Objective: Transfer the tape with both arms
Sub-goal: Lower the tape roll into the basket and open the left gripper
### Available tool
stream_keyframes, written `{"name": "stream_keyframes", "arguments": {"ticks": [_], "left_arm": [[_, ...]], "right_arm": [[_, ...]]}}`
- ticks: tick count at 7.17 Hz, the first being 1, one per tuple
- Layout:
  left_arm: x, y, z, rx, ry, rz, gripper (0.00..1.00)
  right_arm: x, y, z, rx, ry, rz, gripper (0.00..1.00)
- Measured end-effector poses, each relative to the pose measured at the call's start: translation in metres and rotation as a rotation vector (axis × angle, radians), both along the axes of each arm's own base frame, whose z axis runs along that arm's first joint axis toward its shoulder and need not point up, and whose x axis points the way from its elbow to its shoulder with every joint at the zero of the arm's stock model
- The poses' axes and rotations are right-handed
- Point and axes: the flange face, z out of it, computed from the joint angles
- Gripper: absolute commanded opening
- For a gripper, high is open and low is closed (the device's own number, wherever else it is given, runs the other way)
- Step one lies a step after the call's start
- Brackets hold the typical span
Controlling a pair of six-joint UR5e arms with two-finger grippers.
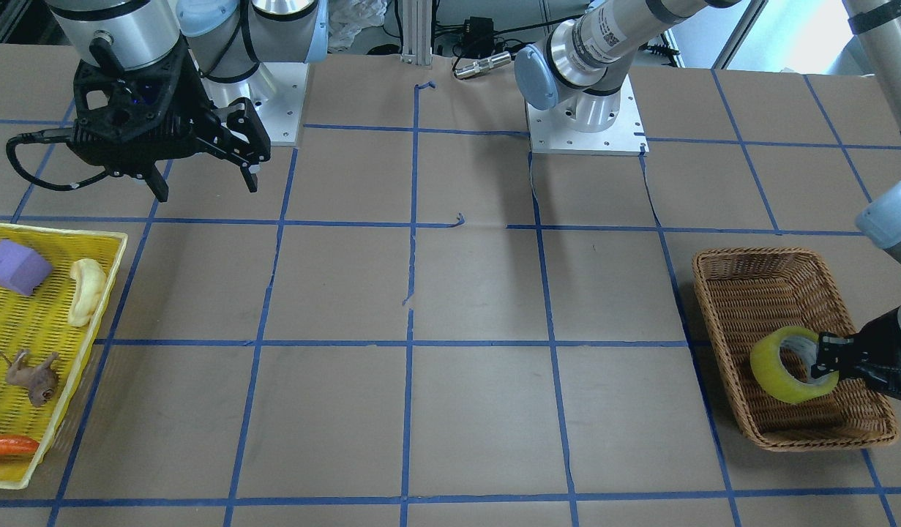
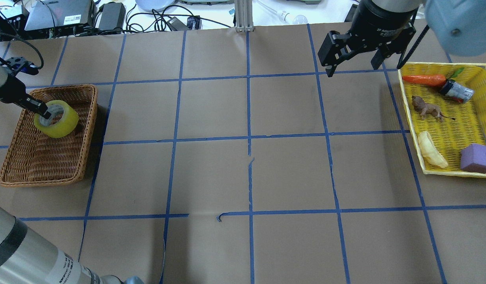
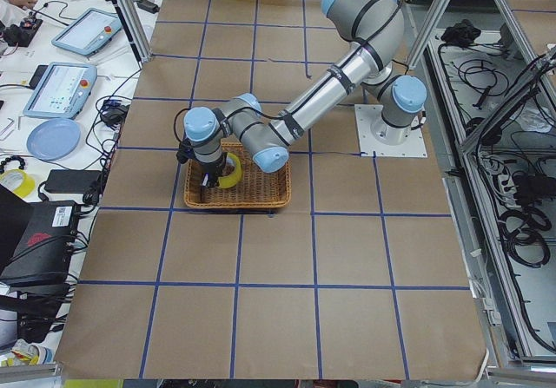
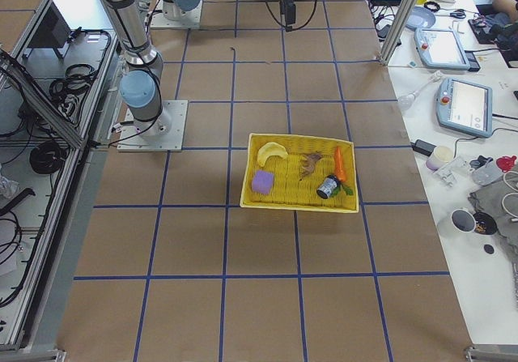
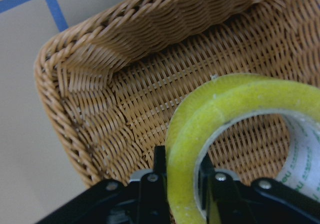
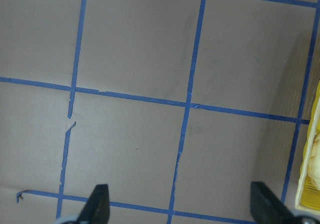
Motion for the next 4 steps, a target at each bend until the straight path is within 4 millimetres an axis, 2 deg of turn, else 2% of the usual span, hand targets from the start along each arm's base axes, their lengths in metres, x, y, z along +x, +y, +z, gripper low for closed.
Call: {"name": "stream_keyframes", "arguments": {"ticks": [2,3,4], "left_arm": [[-0.004,0.002,0.000,-0.002,-0.002,0.003,1.00],[-0.009,0.000,0.019,-0.022,-0.014,0.012,1.00],[-0.029,-0.008,0.052,-0.046,-0.026,0.006,1.00]], "right_arm": [[0.000,0.000,0.000,-0.001,-0.002,0.000,1.00],[0.000,0.000,0.000,-0.001,-0.003,0.000,1.00],[0.000,0.000,0.000,-0.001,-0.003,0.000,1.00]]}}
